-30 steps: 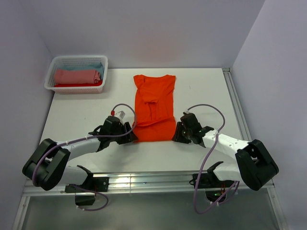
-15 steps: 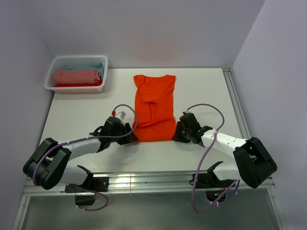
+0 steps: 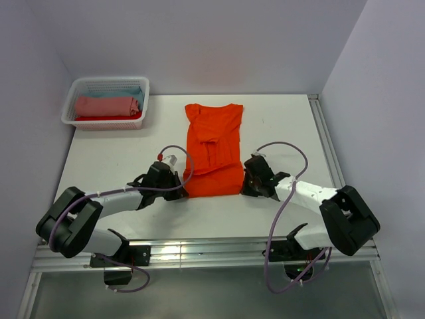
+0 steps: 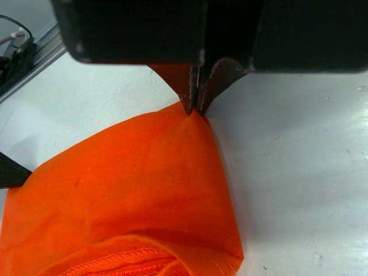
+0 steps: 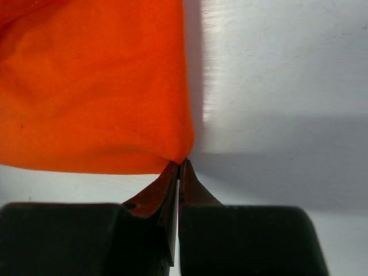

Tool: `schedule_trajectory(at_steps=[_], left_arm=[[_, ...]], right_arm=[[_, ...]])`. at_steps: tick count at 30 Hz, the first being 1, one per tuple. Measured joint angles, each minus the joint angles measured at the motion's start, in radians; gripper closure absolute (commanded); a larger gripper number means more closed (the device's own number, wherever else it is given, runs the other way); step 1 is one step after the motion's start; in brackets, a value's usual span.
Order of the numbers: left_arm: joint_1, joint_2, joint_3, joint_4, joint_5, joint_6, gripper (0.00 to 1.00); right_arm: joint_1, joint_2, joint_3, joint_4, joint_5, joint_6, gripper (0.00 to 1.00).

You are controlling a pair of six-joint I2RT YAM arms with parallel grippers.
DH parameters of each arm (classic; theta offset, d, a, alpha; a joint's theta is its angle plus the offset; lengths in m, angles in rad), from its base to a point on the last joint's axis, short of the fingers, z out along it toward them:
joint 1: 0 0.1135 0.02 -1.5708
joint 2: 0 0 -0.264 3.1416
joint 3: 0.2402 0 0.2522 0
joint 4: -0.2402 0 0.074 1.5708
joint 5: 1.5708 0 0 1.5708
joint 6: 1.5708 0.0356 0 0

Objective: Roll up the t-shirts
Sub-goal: Fold the tshirt

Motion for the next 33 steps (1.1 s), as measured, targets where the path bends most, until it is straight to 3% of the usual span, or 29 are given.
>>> schedule_trajectory(at_steps=[10,15,16,17,18,24,31,33], left_arm=[[-0.008,-0.047,0.061,-0.15,-0.1,0.057,1.0],[-0.011,-0.059,0.062,-0.166,-0.107,0.061,0.97],[-0.012,-0.061,0.061,-0.17,-0.107,0.06,0.92],[-0.013,-0.064,0.061,-0.173,-0.107,0.06,0.89],[-0.013,-0.071,0.056,-0.173,-0.107,0.058,0.79],[-0.023,-0.156,-0.039,-0.138,-0.117,0.01,0.43],[-0.088,-0.312,-0.182,-0.029,-0.173,-0.082,0.37],[-0.106,-0.331,-0.208,0.004,-0.197,-0.101,0.31]], right_arm=[[0.088,0.023,0.113,-0.198,0.183,0.073,1.0],[0.109,0.023,0.113,-0.222,0.209,0.101,0.89],[0.118,0.023,0.113,-0.227,0.217,0.108,0.83],[0.13,0.023,0.113,-0.231,0.227,0.115,0.66],[0.144,0.022,0.112,-0.241,0.242,0.129,0.63],[0.222,-0.038,0.048,-0.254,0.313,0.193,0.62],[0.302,-0.15,-0.068,-0.198,0.401,0.308,0.65],[0.325,-0.172,-0.091,-0.169,0.429,0.332,0.59]])
